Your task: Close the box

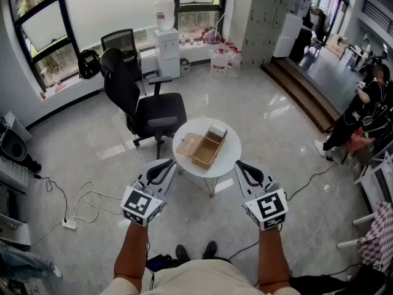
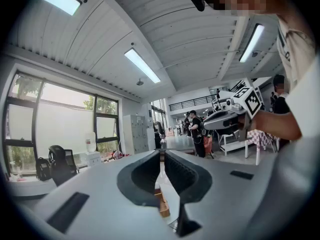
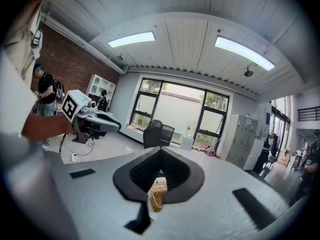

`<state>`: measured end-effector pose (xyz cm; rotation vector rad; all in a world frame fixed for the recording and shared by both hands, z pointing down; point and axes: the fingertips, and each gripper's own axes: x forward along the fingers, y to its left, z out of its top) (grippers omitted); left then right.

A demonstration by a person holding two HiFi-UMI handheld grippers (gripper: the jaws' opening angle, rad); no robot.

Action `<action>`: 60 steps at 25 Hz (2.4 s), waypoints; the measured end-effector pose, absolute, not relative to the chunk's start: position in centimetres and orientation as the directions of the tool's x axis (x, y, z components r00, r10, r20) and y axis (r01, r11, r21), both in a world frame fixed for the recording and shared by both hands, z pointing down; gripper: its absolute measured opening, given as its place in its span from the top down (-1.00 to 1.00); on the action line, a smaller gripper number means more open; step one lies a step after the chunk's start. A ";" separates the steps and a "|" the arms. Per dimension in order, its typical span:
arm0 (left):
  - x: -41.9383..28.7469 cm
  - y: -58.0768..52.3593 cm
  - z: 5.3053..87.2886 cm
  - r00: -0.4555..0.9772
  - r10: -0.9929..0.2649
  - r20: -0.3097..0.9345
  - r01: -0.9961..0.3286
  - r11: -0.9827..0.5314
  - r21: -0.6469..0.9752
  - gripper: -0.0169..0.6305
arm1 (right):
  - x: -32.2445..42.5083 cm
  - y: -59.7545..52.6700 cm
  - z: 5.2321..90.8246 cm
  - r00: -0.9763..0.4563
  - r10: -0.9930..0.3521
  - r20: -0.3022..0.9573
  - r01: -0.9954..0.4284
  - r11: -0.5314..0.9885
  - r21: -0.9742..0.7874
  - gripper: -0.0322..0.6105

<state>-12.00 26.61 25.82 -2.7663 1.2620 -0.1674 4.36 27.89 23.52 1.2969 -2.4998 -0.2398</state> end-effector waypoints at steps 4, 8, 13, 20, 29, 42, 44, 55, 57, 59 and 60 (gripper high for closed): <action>-13.0 26.7 27.2 0.651 -0.757 0.051 -0.745 -0.651 -0.144 0.86 | 4.0 28.1 24.2 -0.529 -0.821 0.213 -0.763 0.570 0.304 0.93; -14.1 26.8 27.4 0.655 -0.754 0.049 -0.743 -0.654 -0.141 0.86 | 2.9 28.4 24.3 -0.522 -0.825 0.215 -0.764 0.565 0.311 0.93; -15.4 26.6 27.3 0.662 -0.748 0.042 -0.737 -0.660 -0.148 0.86 | 1.6 28.4 24.1 -0.514 -0.832 0.209 -0.768 0.555 0.319 0.93; -16.2 26.0 27.8 0.666 -0.745 0.047 -0.733 -0.664 -0.148 0.86 | 0.9 27.5 24.5 -0.504 -0.838 0.207 -0.779 0.545 0.311 0.92; -13.8 20.8 30.3 0.635 -0.765 0.104 -0.755 -0.644 -0.122 0.86 | 3.2 21.2 26.6 -0.542 -0.815 0.207 -0.777 0.579 0.248 0.92; -7.3 13.2 30.6 0.568 -0.812 0.135 -0.803 -0.583 -0.127 0.86 | 8.9 11.7 27.6 -0.619 -0.759 0.202 -0.723 0.651 0.230 0.92; -6.6 12.5 30.7 0.553 -0.821 0.139 -0.812 -0.569 -0.128 0.86 | 9.5 10.7 27.7 -0.634 -0.747 0.201 -0.712 0.665 0.226 0.92; -3.2 10.5 31.1 0.484 -0.858 0.170 -0.852 -0.506 -0.130 0.86 | 12.4 6.7 27.9 -0.701 -0.691 0.179 -0.661 0.723 0.200 0.92; -2.9 10.2 31.2 0.479 -0.859 0.178 -0.854 -0.503 -0.130 0.86 | 12.6 6.2 27.9 -0.706 -0.686 0.177 -0.658 0.727 0.196 0.92; -2.7 9.7 31.3 0.481 -0.857 0.185 -0.852 -0.507 -0.131 0.86 | 12.8 5.7 28.2 -0.703 -0.687 0.185 -0.659 0.726 0.196 0.92; -2.6 9.5 31.4 0.484 -0.855 0.186 -0.850 -0.510 -0.132 0.86 | 12.9 5.5 28.4 -0.701 -0.688 0.189 -0.660 0.726 0.195 0.92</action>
